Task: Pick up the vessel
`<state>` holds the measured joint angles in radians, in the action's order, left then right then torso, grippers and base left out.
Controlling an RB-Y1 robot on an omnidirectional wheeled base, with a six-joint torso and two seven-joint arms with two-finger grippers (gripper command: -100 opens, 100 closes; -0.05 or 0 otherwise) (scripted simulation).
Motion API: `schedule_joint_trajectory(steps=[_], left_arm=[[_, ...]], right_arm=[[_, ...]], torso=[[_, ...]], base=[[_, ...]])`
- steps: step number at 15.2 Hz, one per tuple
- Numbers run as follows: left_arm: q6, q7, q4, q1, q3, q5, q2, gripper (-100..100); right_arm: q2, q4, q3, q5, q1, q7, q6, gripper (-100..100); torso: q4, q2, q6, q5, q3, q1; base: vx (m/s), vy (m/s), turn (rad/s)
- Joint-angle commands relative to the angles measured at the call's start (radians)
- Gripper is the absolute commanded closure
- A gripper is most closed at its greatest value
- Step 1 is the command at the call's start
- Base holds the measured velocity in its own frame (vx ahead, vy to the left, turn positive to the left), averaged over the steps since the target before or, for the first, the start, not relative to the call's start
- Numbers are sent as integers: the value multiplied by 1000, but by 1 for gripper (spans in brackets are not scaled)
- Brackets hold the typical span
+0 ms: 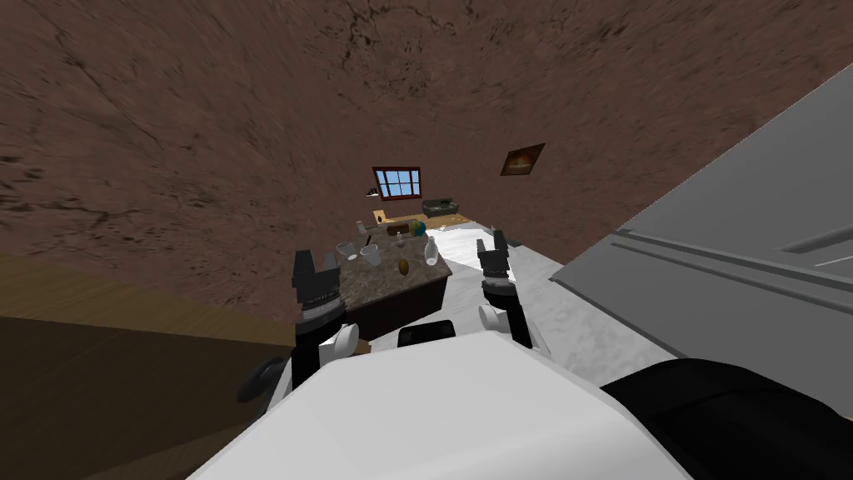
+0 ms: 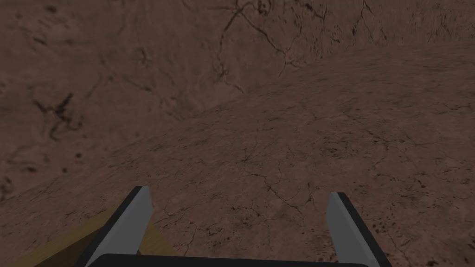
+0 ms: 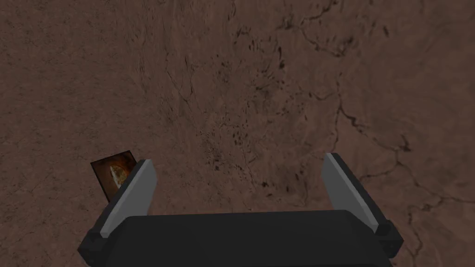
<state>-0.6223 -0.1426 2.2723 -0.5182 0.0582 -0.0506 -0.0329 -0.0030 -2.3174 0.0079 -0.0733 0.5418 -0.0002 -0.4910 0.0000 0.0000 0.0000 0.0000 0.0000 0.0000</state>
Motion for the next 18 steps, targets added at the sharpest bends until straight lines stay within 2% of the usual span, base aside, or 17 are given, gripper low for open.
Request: schedule_joint_trajectory(steps=[1,3,4,6,7,8,9,11,13,14,15,16,17,18], left_arm=[[0,0,0,0,0,0,0,0],[0,0,0,0,0,0,0,0],[0,0,0,0,0,0,0,0],[0,0,0,0,0,0,0,0],[0,0,0,0,0,0,0,0],[0,0,0,0,0,0,0,0],[0,0,0,0,0,0,0,0],[0,0,0,0,0,0,0,0],[0,0,0,0,0,0,0,0],[0,0,0,0,0,0,0,0],[0,0,0,0,0,0,0,0],[0,0,0,0,0,0,0,0],[0,0,0,0,0,0,0,0],[0,0,0,0,0,0,0,0]], right_arm=[[-34,0,-2,-2,0,2,14,-100],[-82,0,-7,-5,1,7,46,-100],[-84,0,-7,-5,1,7,46,-100],[-136,0,-15,-11,2,14,95,-100],[-136,0,-15,-11,2,14,95,-100],[-162,0,-19,-15,3,19,125,-100],[-162,0,-19,-15,3,19,125,-100],[-214,1,-30,-24,4,29,181,-100],[-214,1,-30,-24,4,29,195,-100],[-240,1,-36,-29,5,35,232,-100],[-240,1,-36,-29,5,35,235,-100],[-266,1,-42,-34,6,42,270,-100],[-266,1,-42,-34,6,42,278,-100],[-292,1,-49,-40,7,48,308,-100]], torso=[[0,0,0,0,0,0],[0,0,0,0,0,0],[0,0,0,0,0,0],[0,1,0,0,0,0],[0,1,0,0,0,0],[0,1,0,0,0,1],[0,1,0,0,0,1],[0,1,0,0,0,1],[0,1,0,0,0,1],[0,1,0,0,0,1],[0,1,0,0,0,1],[0,1,0,0,0,1],[0,1,-1,0,0,1],[0,1,0,0,0,1]], base=[[-3,3,40],[-6,9,106],[-8,9,89],[-12,13,123],[-12,14,116],[-11,14,97],[-9,13,87],[-11,22,179],[-10,17,106],[-9,16,105],[-9,15,109],[-7,20,184],[-7,18,152],[-13,24,166]])
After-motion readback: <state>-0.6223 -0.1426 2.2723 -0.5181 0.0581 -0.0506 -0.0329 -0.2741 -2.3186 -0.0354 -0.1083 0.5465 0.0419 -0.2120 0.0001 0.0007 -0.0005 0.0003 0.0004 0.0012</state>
